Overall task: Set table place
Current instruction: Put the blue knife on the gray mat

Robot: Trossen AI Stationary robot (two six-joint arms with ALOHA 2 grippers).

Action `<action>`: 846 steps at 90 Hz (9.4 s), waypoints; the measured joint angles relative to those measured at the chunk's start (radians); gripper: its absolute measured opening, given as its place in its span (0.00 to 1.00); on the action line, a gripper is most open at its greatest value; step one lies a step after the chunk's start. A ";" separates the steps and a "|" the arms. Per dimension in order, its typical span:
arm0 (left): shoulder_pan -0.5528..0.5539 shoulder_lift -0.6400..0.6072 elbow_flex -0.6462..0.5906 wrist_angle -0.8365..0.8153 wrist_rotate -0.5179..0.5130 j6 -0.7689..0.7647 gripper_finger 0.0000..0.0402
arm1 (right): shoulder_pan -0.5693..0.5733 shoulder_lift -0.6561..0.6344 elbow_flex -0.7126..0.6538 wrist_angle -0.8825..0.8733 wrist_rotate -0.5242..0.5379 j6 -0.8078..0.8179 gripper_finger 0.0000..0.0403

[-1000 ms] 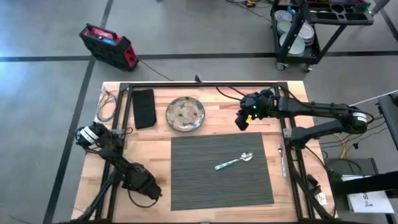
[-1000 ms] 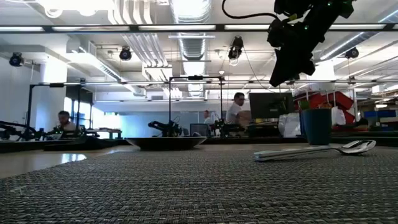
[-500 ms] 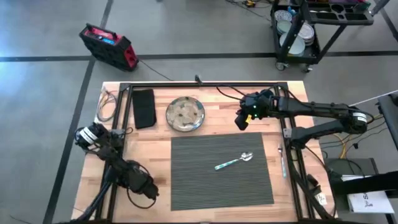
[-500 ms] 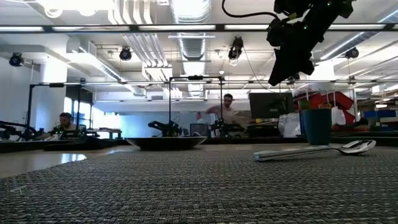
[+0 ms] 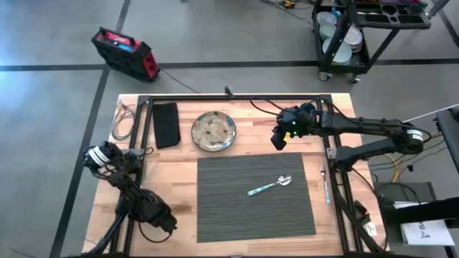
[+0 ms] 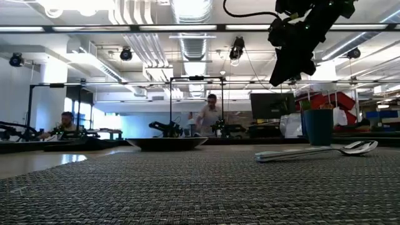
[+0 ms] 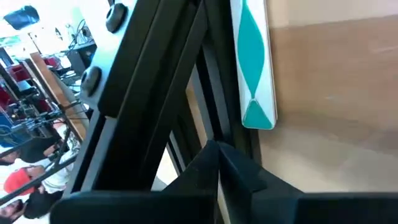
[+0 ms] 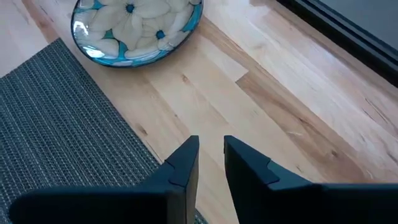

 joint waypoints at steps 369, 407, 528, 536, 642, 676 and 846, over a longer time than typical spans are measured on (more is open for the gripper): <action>0.448 -0.152 0.029 -0.212 -0.731 0.525 0.00 | 0.000 0.053 -0.002 0.082 0.004 0.053 0.12; 0.452 -0.158 -0.079 -0.293 -0.623 0.528 0.00 | 0.000 0.053 -0.002 0.082 0.000 0.053 0.09; 0.450 -0.115 0.020 -0.078 -0.689 0.514 0.00 | 0.000 0.053 -0.003 0.024 -0.027 0.031 0.13; 0.451 -0.121 0.071 -0.197 -0.749 0.501 0.00 | 0.000 0.053 -0.003 0.024 -0.027 0.028 0.14; 0.471 -0.116 -0.122 -0.159 -0.597 0.292 0.00 | 0.000 0.052 -0.004 0.013 -0.031 0.034 0.12; 0.472 -0.120 0.006 -0.113 -0.779 0.295 0.00 | 0.000 0.053 -0.003 0.014 -0.031 0.034 0.15; 0.531 -0.211 -0.061 0.121 -0.970 0.202 0.05 | 0.000 0.045 -0.003 -0.038 -0.024 0.034 0.13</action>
